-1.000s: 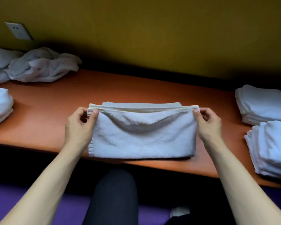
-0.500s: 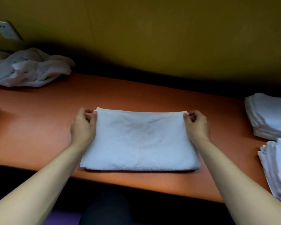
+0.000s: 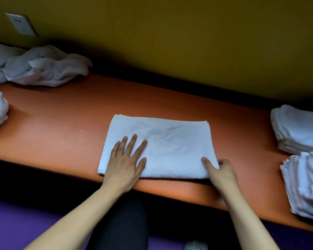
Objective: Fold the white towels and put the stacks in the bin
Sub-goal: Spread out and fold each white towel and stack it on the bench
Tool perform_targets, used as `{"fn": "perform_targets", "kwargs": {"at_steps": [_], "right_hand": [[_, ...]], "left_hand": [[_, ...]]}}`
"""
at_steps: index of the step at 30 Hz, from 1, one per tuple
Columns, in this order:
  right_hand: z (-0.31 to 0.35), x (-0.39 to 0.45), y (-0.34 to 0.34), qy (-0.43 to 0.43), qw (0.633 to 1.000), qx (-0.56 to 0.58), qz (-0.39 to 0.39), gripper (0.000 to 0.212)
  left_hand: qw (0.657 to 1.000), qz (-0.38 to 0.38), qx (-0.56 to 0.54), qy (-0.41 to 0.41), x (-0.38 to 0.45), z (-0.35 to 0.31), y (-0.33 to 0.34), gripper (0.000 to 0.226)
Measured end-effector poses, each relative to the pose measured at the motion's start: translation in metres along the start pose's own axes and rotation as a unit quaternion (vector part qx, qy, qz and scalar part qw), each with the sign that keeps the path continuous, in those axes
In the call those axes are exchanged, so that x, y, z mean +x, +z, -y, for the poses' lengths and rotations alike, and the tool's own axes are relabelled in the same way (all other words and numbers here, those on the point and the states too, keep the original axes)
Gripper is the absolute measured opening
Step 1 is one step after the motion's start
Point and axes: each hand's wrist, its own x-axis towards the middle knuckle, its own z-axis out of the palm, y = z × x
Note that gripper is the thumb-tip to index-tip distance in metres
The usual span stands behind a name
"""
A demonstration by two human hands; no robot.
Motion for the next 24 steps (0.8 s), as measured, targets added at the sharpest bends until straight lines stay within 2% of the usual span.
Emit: {"fn": "perform_targets", "kwargs": {"at_steps": [4, 7, 10, 15, 18, 20, 24], "right_hand": [[0.009, -0.001, -0.005, 0.053, 0.965, 0.253, 0.050, 0.018], [0.025, -0.006, -0.001, 0.033, 0.949, 0.311, 0.043, 0.010], [0.058, -0.021, 0.011, -0.042, 0.958, 0.283, 0.010, 0.013], [0.125, -0.058, 0.056, -0.183, 0.964, 0.191, 0.019, 0.039], [0.151, -0.084, 0.094, -0.243, 0.961, 0.121, 0.046, 0.025], [0.160, -0.099, 0.117, -0.273, 0.956, 0.071, 0.082, 0.025], [0.158, -0.122, 0.151, -0.364, 0.919, -0.101, 0.112, 0.023]], "left_hand": [[1.000, 0.010, -0.014, -0.011, -0.008, 0.005, -0.009, 0.062], [0.995, -0.029, -0.028, -0.087, -0.029, 0.022, -0.011, 0.059], [0.988, -0.051, -0.080, -0.124, -0.056, 0.043, -0.007, 0.059], [0.966, -0.073, -0.206, -0.135, -0.063, 0.054, -0.005, 0.061], [0.957, -0.080, -0.240, -0.140, -0.063, 0.056, -0.007, 0.060], [0.948, -0.082, -0.272, -0.142, -0.065, 0.059, -0.012, 0.056], [0.904, -0.079, -0.388, -0.164, -0.068, 0.066, -0.023, 0.049]]}}
